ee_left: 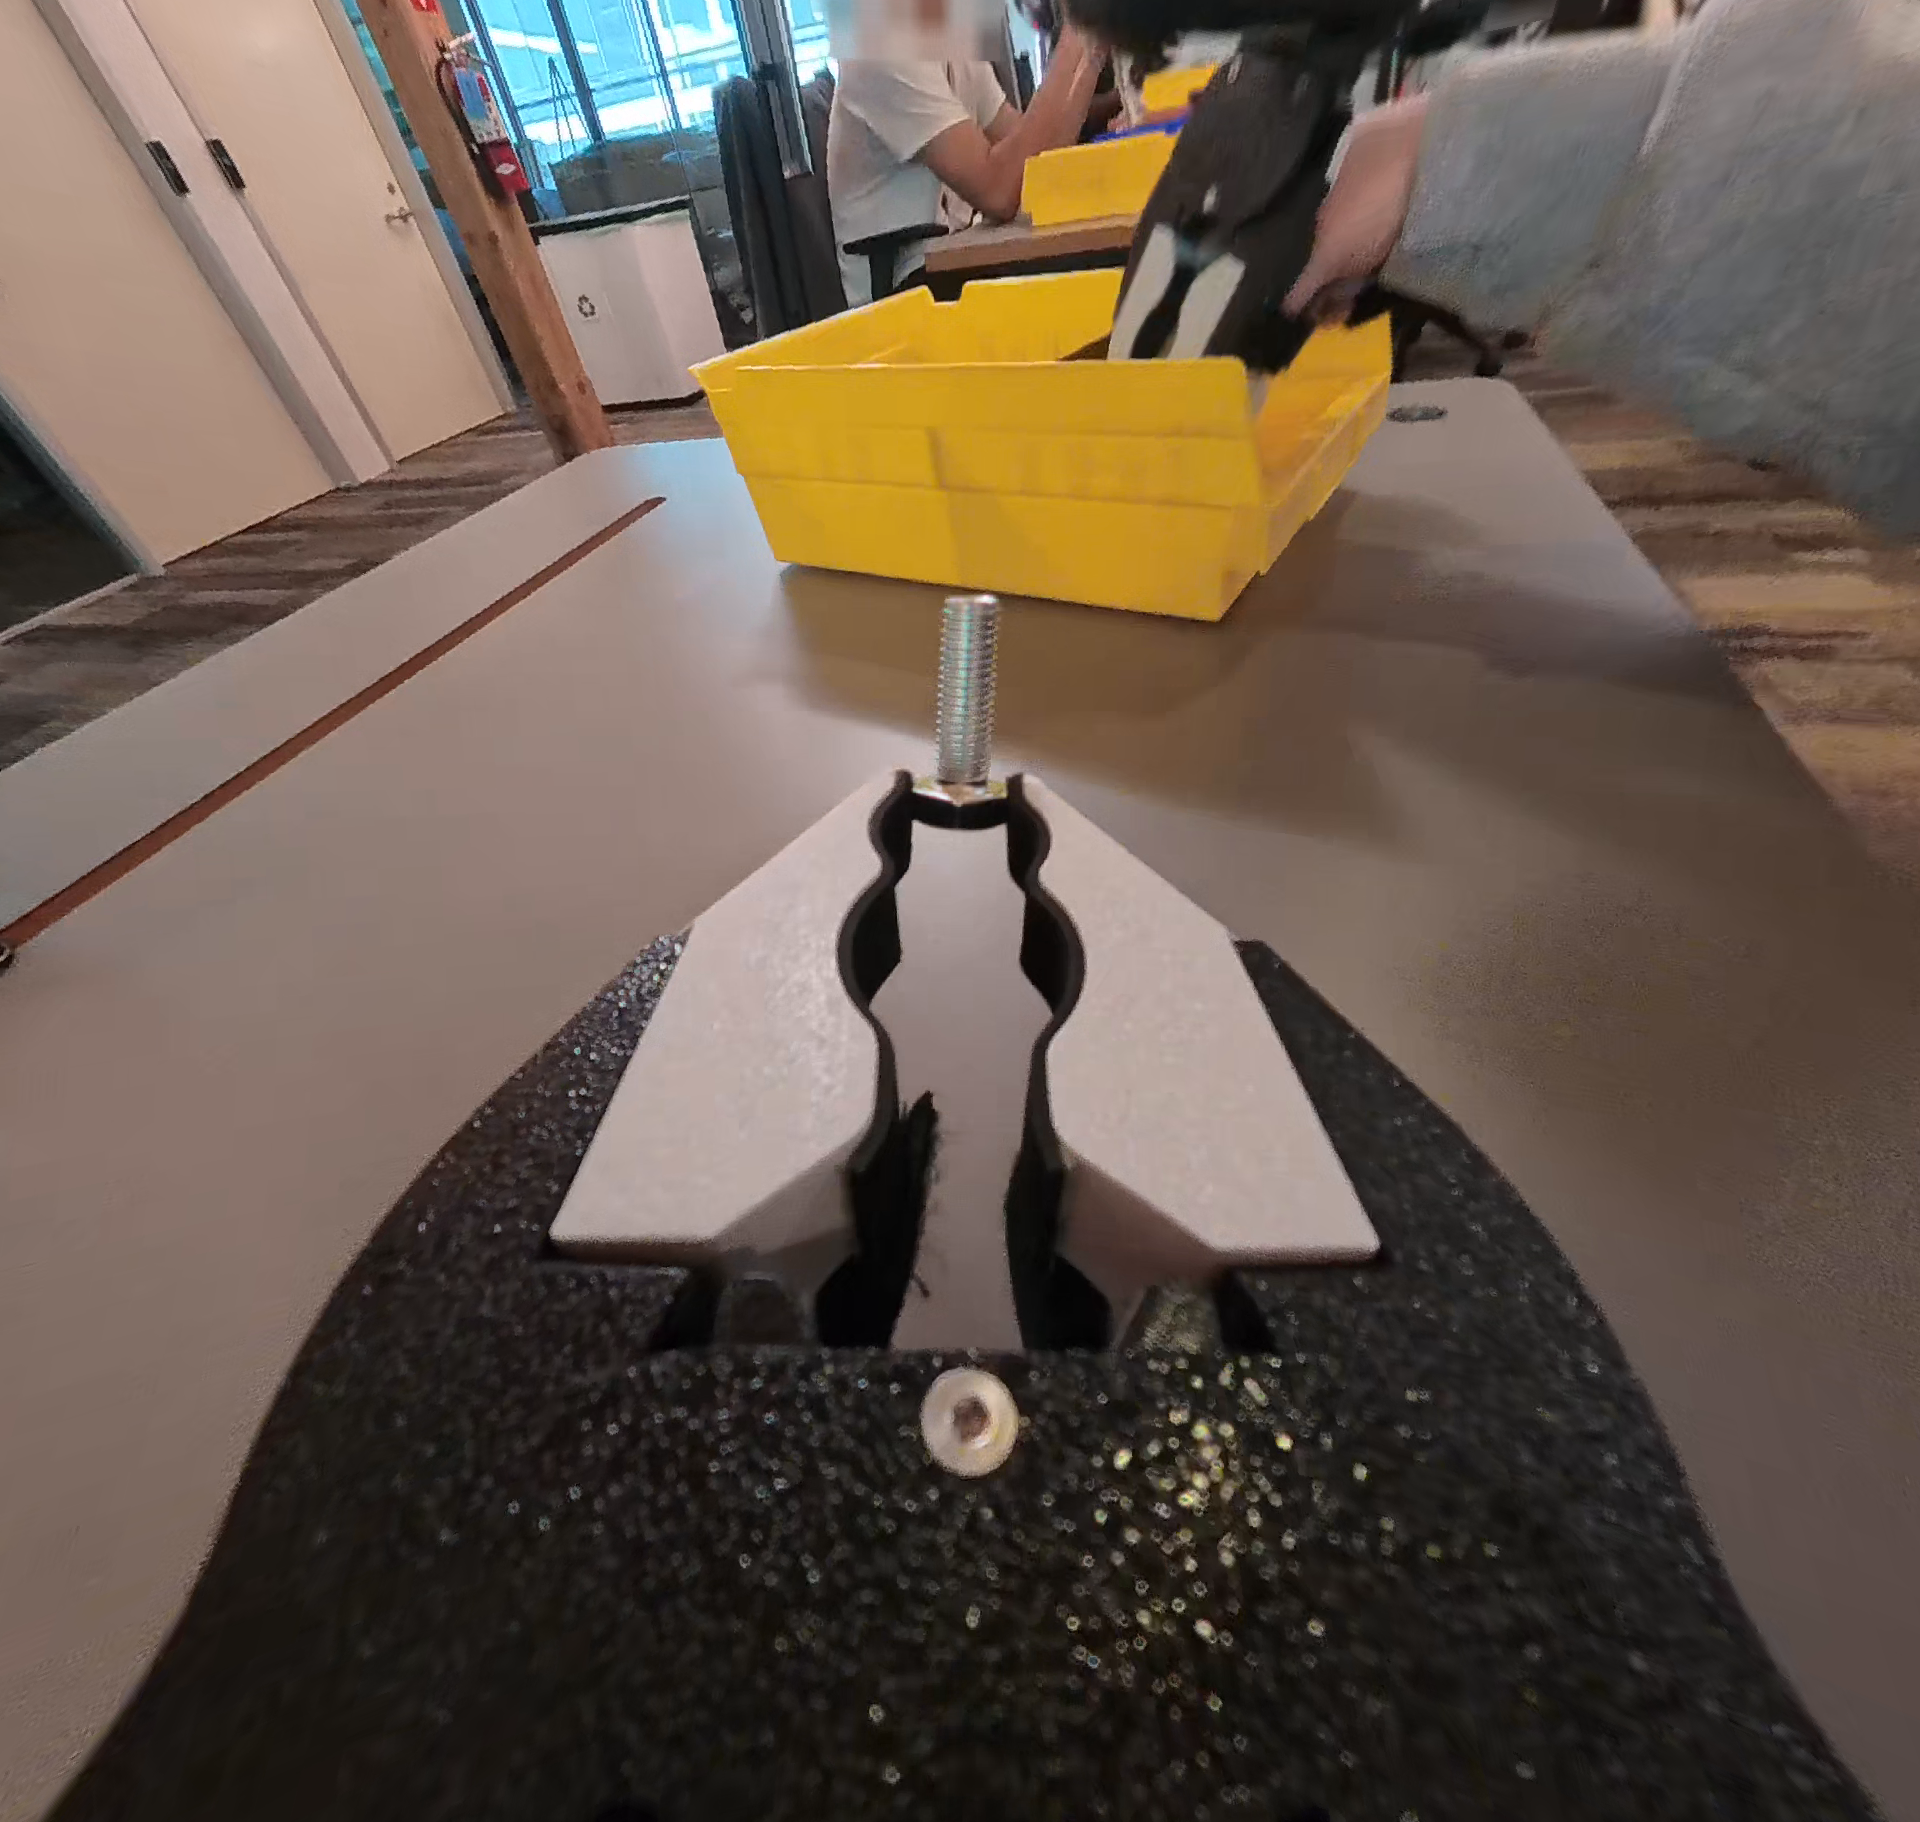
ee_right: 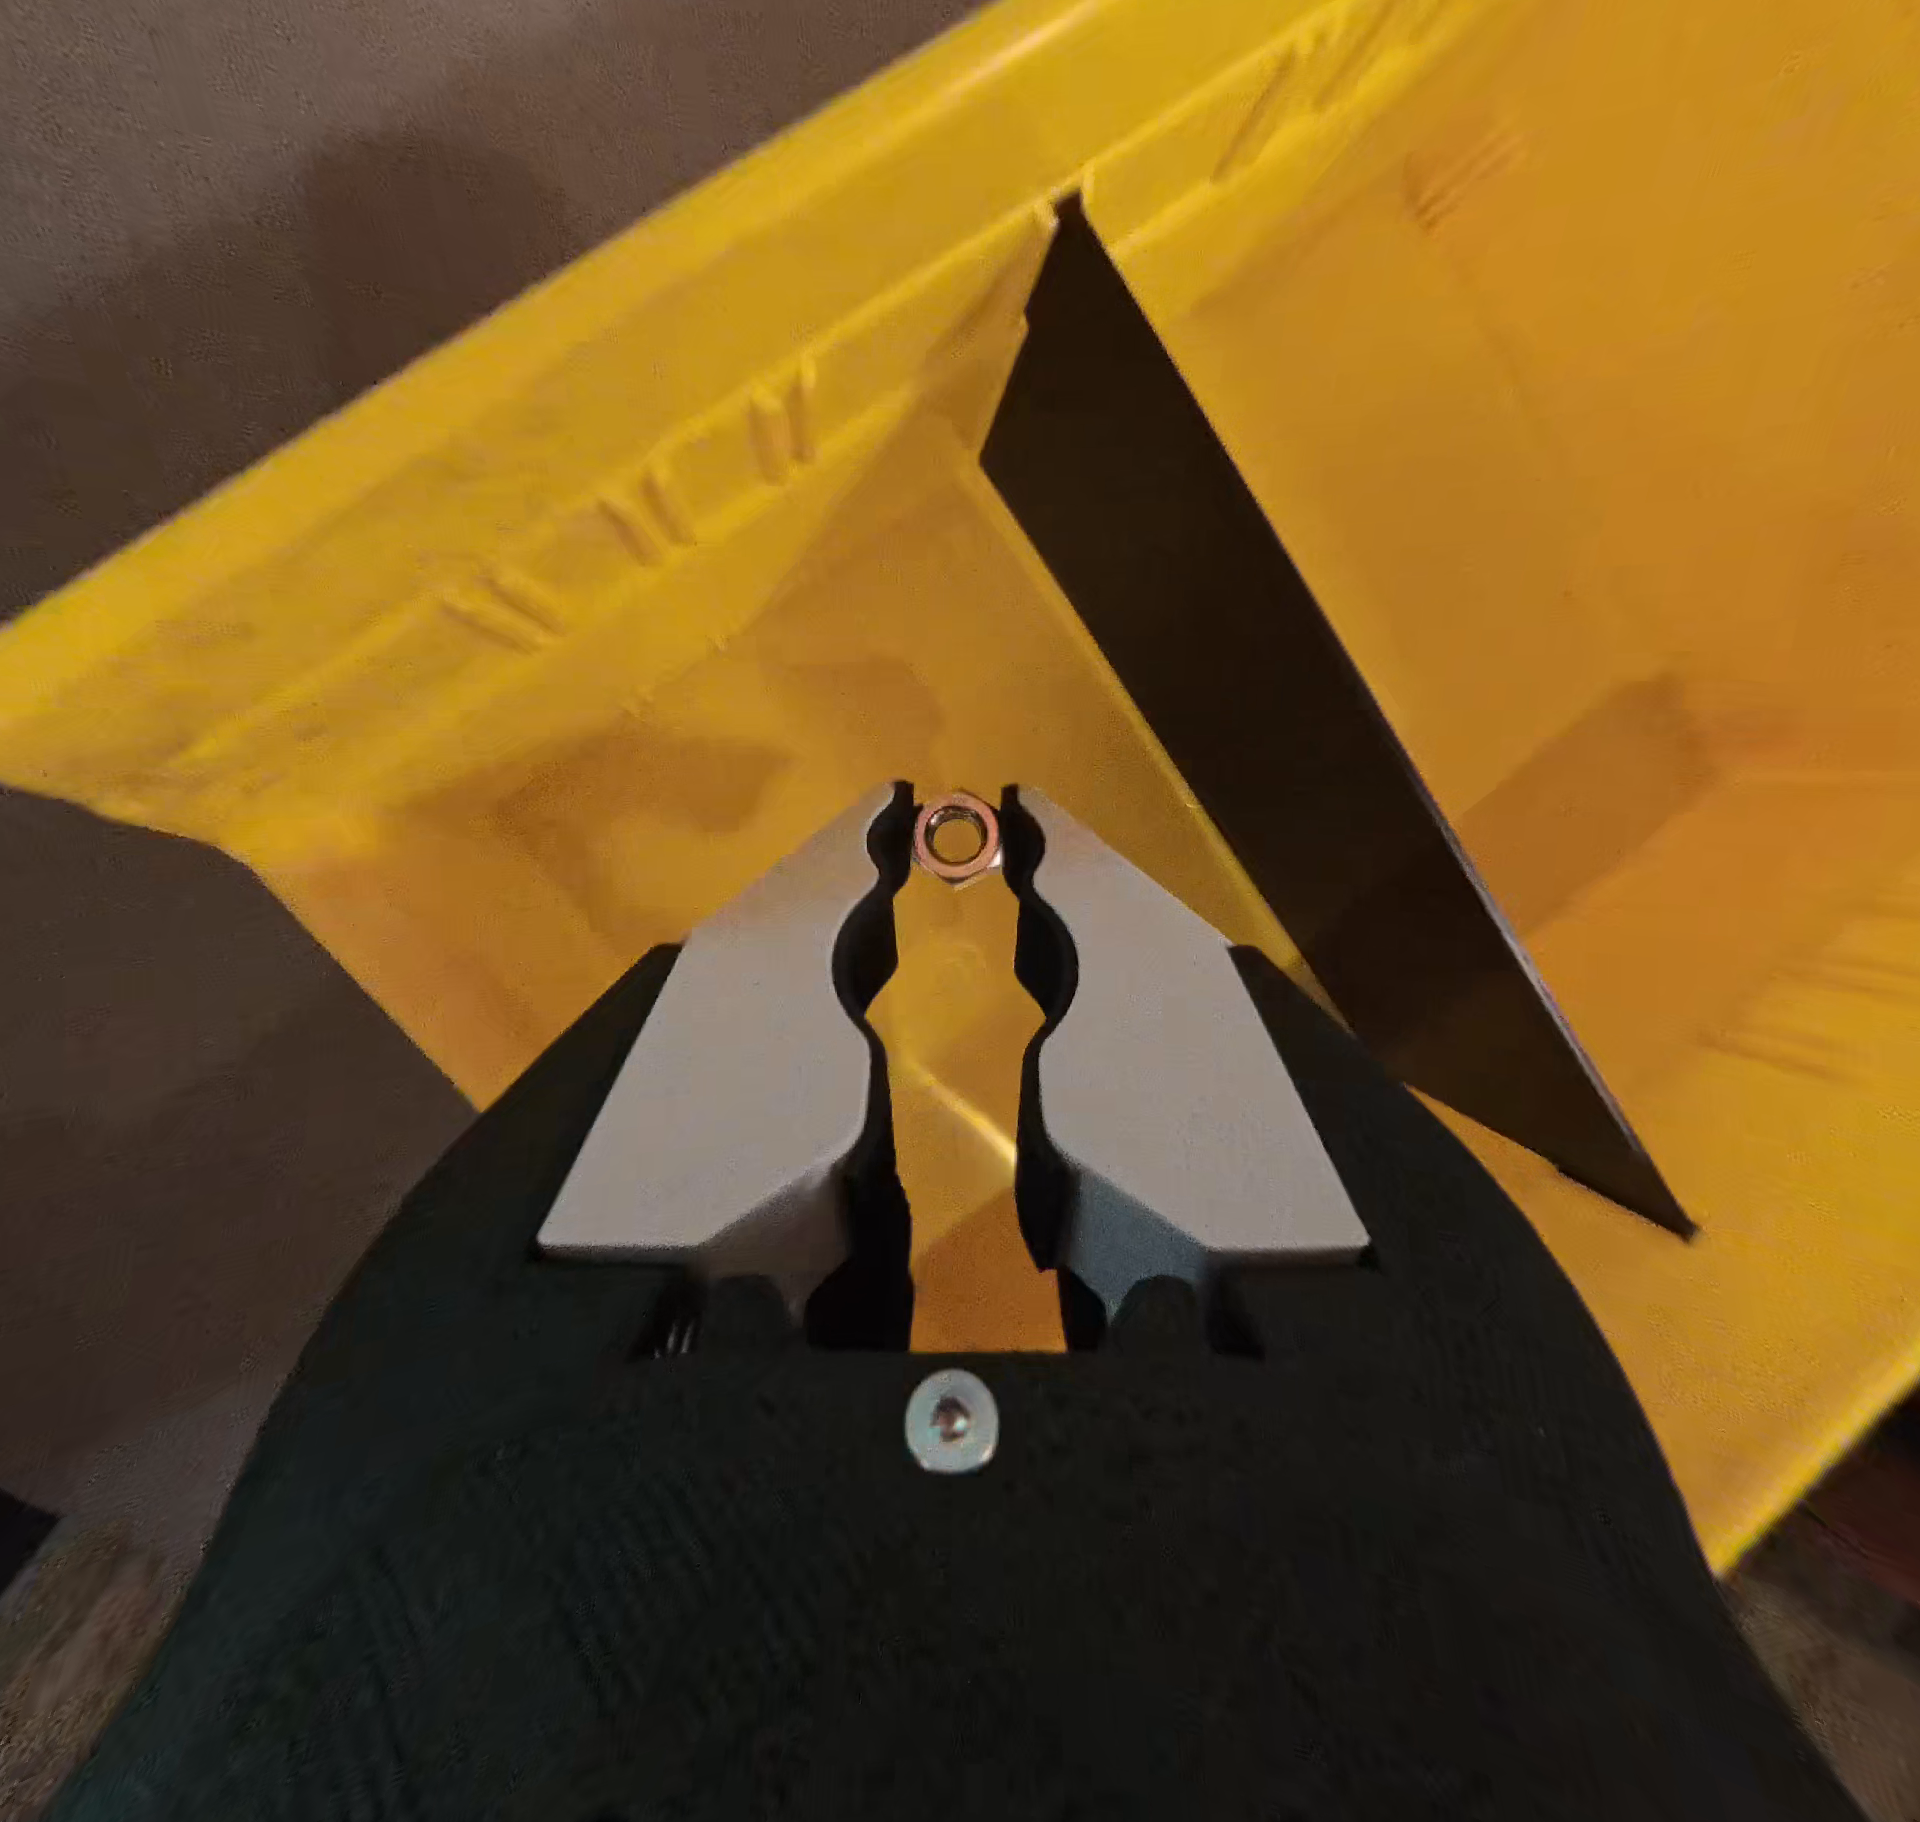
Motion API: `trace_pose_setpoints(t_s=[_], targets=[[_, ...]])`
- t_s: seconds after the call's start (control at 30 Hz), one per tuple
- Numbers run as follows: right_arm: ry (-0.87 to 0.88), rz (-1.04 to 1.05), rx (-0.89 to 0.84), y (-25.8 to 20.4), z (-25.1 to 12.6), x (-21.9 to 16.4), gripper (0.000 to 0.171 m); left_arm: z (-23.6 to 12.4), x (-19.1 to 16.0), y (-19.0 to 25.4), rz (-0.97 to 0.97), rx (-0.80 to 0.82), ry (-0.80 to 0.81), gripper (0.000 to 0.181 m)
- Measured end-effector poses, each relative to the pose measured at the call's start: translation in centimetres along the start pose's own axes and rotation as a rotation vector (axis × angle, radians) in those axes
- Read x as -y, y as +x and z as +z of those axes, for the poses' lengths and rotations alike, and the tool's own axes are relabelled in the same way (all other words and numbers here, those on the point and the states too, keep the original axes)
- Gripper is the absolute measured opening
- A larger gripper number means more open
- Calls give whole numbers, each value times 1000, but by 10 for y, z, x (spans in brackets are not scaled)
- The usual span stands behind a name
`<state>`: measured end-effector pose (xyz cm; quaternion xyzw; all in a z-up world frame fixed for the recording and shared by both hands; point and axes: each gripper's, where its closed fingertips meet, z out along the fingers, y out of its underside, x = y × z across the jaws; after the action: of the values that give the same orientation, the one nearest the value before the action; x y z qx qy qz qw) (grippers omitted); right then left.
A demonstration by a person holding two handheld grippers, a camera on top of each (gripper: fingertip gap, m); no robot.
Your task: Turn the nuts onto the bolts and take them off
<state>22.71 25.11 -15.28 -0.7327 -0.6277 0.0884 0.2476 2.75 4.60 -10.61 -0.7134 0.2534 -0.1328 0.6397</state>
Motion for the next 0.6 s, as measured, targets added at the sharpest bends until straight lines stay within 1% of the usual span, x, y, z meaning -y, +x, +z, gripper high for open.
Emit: trace_pose_setpoints(t_s=[0.1, 0.13, 0.17, 0.2, 0.23, 0.27, 0.3, 0.33, 0.37, 0.4, 0.43, 0.47, 0.5, 0.57, 0.6], targets=[[-48, -10, 60, -5, 17, -7, 16, -4, 6, 0, -39, -12, 41, 15], [-57, 13, 74, -6, 20, -8, 23, -5, 9, 0, -47, -14, 58, 15], [-64, 44, 77, -5, 18, -9, 39, -7, 11, -1, -57, -15, 74, 15], [-47, 72, 16, 5, 9, -6, 48, -9, 15, -1, -65, -16, 96, 15], [7, 80, -85, 15, -9, 4, 51, -11, 19, 0, -69, -21, 121, 15], [102, 70, -177, 18, -36, 21, 51, -13, 24, 1, -66, -28, 150, 15], [252, 64, -214, 6, -63, 48, 46, -15, 31, 4, -65, -42, 189, 15], [450, 58, -177, -22, -88, 83, 36, -16, 38, 8, -71, -68, 224, 15], [660, 27, -63, -66, -108, 121, 25, -17, 45, 13, -73, -93, 255, 15], [809, -30, 74, -115, -121, 150, 25, -17, 49, 18, -75, -115, 273, 15], [842, -94, 160, -156, -118, 166, 30, -16, 50, 24, -77, -143, 281, 15], [837, -170, 213, -189, -110, 175, 33, -16, 50, 29, -81, -171, 285, 15], [843, -219, 262, -214, -102, 183, 33, -15, 49, 35, -83, -202, 283, 15], [841, -250, 362, -242, -92, 192, 26, -14, 47, 42, -78, -237, 276, 15], [807, -250, 413, -250, -85, 190, 25, -15, 47, 46, -74, -255, 277, 15]])
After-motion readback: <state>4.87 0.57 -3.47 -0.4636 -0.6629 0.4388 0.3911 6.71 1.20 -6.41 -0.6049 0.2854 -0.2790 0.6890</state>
